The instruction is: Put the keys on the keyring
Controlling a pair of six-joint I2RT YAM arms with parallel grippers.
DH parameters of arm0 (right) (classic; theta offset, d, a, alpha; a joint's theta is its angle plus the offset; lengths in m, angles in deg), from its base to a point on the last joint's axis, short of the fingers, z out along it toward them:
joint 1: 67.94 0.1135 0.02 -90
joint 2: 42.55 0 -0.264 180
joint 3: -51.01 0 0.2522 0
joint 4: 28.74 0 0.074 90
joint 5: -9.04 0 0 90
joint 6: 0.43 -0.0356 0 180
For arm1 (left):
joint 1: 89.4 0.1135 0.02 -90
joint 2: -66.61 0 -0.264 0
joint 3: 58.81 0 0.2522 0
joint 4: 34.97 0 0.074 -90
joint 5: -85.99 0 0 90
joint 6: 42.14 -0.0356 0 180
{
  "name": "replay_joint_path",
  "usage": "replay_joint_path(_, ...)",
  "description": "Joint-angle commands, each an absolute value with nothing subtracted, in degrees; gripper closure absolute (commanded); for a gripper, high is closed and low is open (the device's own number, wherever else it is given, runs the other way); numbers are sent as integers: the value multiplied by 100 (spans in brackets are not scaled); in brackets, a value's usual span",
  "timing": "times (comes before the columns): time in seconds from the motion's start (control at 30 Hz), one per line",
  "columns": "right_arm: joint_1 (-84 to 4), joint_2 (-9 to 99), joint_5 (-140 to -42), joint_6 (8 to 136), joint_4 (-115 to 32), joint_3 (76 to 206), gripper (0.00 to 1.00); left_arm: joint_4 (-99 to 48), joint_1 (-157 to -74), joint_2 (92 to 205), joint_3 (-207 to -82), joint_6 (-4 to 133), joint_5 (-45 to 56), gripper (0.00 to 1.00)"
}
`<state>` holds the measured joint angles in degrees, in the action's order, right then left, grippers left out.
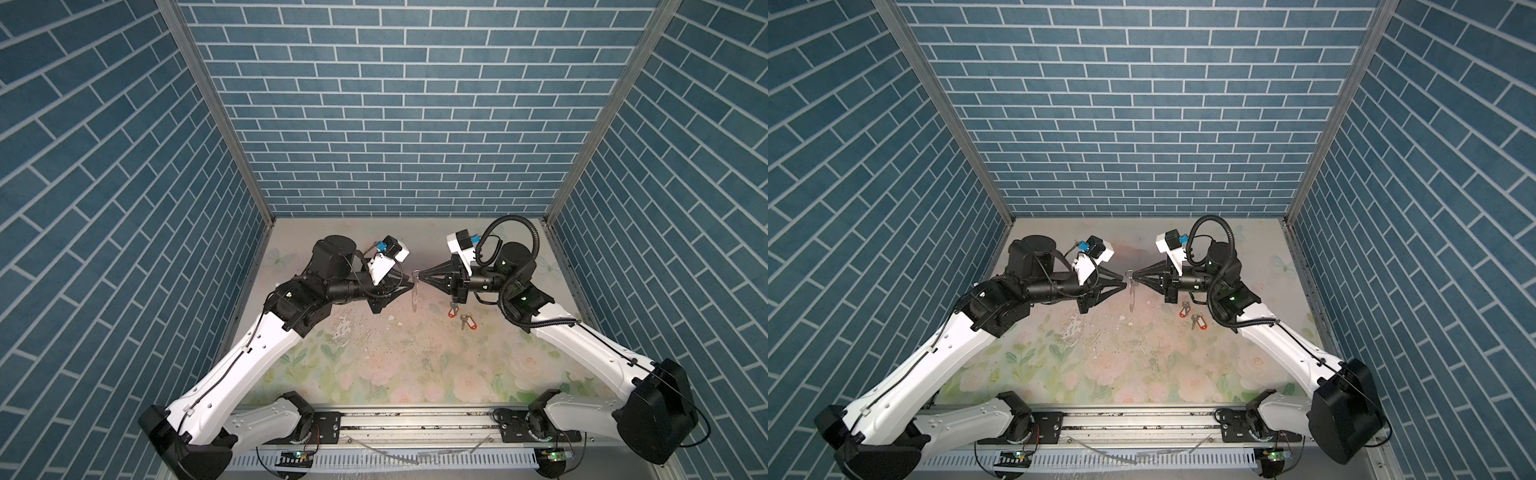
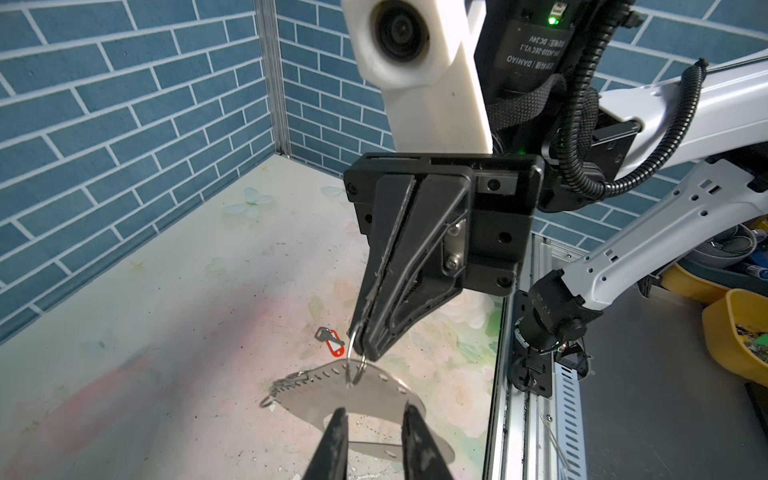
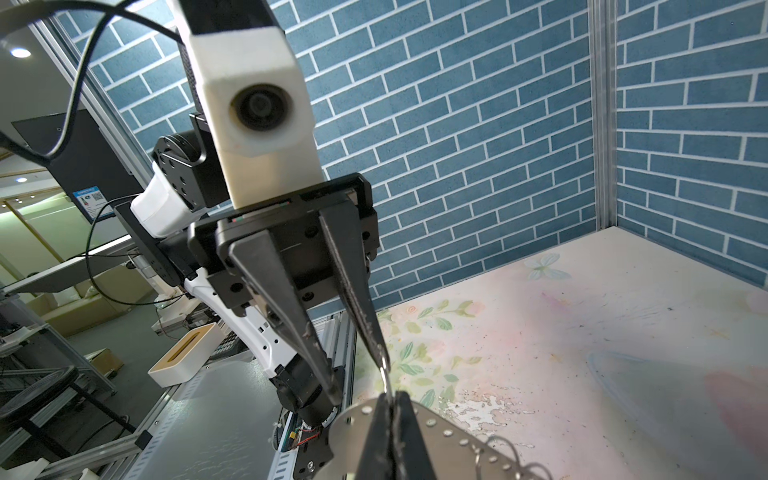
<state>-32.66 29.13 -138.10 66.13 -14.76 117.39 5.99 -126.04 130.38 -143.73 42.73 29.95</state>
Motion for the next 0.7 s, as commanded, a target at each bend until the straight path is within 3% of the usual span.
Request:
replay_joint_path(0.0, -3279, 2979, -14008, 6444, -1107, 11645, 100, 193, -12596, 13020, -14281, 4346, 2965, 73)
replay_joint_path(0.3, -3278, 3105, -14181, 6195, -757, 11637, 100, -178, -12596, 13057, -14191, 4399, 2972, 72)
replay_joint_path(0.67, -3276, 3201, -14348, 5859, -287, 11584, 100, -376, -12597, 13099, -14122, 4488, 2932, 88)
